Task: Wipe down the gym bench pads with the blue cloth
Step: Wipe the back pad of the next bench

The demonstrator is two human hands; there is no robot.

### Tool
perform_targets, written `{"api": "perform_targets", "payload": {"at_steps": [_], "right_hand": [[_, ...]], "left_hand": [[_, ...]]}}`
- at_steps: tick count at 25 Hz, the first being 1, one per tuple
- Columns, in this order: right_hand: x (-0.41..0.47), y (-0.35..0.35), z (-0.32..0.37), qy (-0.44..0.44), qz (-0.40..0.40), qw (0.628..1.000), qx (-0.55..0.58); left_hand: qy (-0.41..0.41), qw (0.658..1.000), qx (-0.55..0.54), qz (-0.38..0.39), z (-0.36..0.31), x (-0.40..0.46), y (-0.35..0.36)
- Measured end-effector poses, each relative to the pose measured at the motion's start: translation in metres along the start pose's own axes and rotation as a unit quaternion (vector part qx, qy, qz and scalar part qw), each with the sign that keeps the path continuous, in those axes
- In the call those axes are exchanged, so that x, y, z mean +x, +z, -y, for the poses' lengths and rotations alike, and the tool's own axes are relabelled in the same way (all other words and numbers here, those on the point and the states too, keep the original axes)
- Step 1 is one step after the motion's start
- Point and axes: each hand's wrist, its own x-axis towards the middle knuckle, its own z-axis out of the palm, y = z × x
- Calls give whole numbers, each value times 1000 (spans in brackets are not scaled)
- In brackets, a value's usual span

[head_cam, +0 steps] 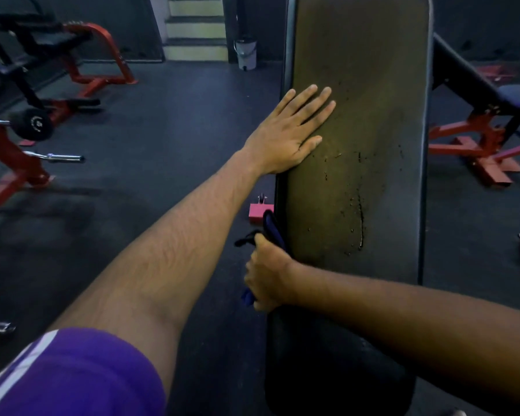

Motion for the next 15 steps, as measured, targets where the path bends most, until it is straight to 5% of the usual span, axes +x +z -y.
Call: {"api": "perform_targets", "payload": {"at_steps": [4, 11, 15], "right_hand": [[-6, 1, 22, -47, 3, 999, 11], [-13, -22, -91, 117, -23, 993, 10], [-2, -4, -22, 81, -18, 996, -25]], "left_hand": [[-19, 1000, 1, -7, -7, -1, 2], [-24, 1000, 3, -2, -9, -1, 0], [-26, 999, -4, 27, -9, -3, -6]]}}
